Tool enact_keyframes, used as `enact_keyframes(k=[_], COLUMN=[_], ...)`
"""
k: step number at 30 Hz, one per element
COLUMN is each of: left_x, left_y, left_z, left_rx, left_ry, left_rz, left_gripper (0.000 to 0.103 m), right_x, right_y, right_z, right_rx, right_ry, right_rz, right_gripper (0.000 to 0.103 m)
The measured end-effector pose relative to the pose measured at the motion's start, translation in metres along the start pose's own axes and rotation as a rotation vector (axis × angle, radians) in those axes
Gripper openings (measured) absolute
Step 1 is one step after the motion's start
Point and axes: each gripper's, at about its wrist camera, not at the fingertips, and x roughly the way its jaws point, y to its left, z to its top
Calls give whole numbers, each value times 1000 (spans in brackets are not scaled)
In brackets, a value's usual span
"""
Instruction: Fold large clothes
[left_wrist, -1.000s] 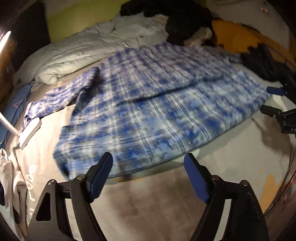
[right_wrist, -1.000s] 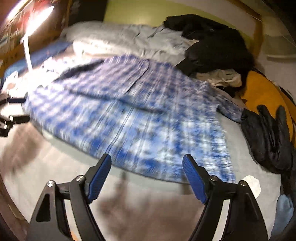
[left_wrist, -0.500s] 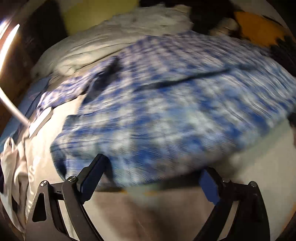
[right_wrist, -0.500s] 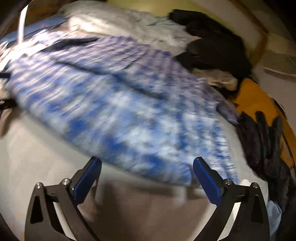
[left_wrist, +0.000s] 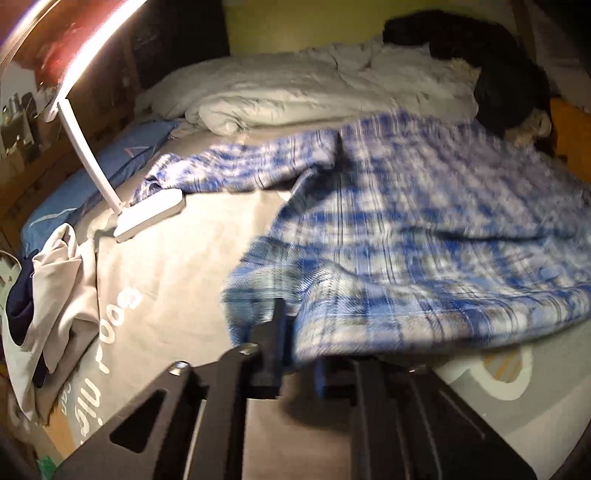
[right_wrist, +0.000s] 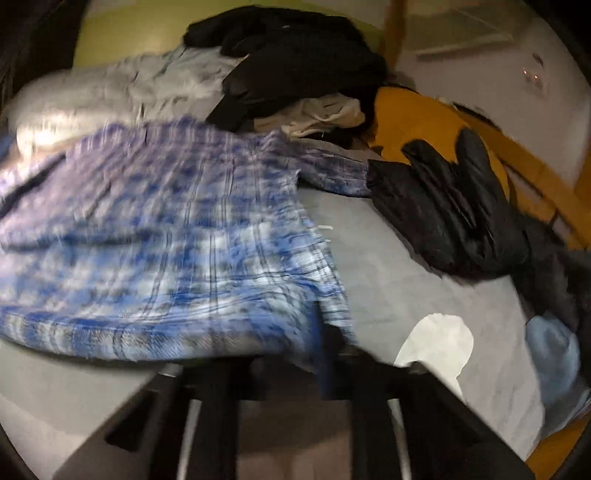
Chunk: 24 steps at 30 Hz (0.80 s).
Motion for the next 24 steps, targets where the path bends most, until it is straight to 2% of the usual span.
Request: enact_keyframes(k=[2,5,8,12,14,17,22,24], left_x=[-9,-34,-58,-82,-86,-92,-118,-133], left_y=[5,4,8,8,9,18,30,25], left_z=[5,9,12,-4,-16,-36,-51,-57], left_rx=[-16,6,-7,20,29,-6,-30,2], left_ry=[-15,-76,-83,-116,-99,-64,-80,-109], left_rz=[-39,-34,-52,-11,-16,-73,-104,-85], left_gripper=[3,3,2,2,2,2,2,2], right_x=[-9,-29,-45,-66,-73,-84,-105,-116], right_y=[-6,-9,-15,-24,-27,-36,-43,-45], right_z=[1,3,6,4,-4,-27,-58,-66], right_rx=[42,41,66,91,102,149,187,190], right_ry=[-27,-99,-126,-166,-163,-141,-120,-127], right_rz=[45,53,84,80,78,106,127,131], right_gripper=[3,2,2,2,2,2,2,2])
